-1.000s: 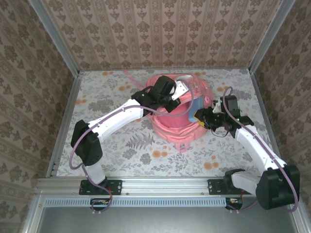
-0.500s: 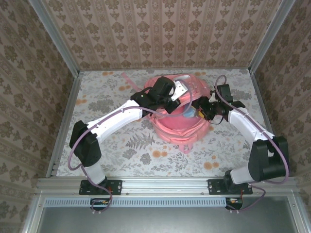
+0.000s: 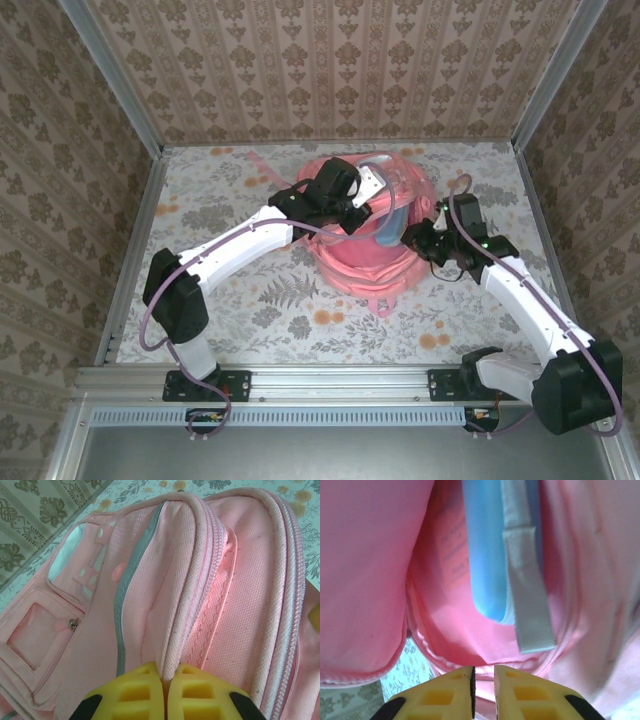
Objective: Pack the student bag
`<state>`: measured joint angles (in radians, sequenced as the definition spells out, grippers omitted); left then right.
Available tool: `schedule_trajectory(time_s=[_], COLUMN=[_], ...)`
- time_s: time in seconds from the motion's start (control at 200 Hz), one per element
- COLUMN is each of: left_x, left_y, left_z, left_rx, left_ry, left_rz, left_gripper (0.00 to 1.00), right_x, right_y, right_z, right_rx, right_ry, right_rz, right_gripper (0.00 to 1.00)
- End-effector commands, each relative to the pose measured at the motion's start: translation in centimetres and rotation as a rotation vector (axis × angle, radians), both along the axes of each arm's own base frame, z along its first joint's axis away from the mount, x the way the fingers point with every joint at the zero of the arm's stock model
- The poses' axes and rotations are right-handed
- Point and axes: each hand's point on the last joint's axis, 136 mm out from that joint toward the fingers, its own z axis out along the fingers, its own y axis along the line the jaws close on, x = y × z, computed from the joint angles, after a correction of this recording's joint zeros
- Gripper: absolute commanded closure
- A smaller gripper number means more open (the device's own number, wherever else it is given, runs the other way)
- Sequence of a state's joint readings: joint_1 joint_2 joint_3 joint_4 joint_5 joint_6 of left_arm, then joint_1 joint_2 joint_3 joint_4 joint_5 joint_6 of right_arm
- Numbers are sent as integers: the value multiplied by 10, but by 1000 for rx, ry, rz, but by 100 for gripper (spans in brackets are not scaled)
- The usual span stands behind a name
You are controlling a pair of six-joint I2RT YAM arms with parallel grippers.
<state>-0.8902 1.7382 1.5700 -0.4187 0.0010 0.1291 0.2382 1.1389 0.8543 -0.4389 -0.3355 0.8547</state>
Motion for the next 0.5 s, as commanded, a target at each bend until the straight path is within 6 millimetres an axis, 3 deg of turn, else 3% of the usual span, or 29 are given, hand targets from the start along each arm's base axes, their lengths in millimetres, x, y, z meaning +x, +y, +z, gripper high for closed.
schedule_trajectory(time_s=[0.0, 0.12, 0.215, 0.3, 0.395, 0.495], left_x=[2, 1, 0, -1, -3, -10], left_y=[-17, -17, -17, -16, -15, -17], left_z=[59, 58, 58, 57, 57, 55], left_rx=[-170, -172, -171, -167, -167, -170], left_ry=[-74, -69, -64, -59, -54, -34], left_rz=[-16, -19, -25, -28, -33, -62], left_gripper=[100, 100, 100, 100, 100, 100], right_x=[5, 16, 24, 31, 39, 56], right_y=[14, 29, 28, 18, -10, -32], right_z=[-15, -28, -38, -45, -53, -51], right_rx=[6, 20, 4, -43, -137, -123], right_ry=[34, 56, 75, 76, 59, 15], right_rz=[-1, 4, -21, -68, -156, -219], right_gripper=[84, 86, 87, 88, 87, 87])
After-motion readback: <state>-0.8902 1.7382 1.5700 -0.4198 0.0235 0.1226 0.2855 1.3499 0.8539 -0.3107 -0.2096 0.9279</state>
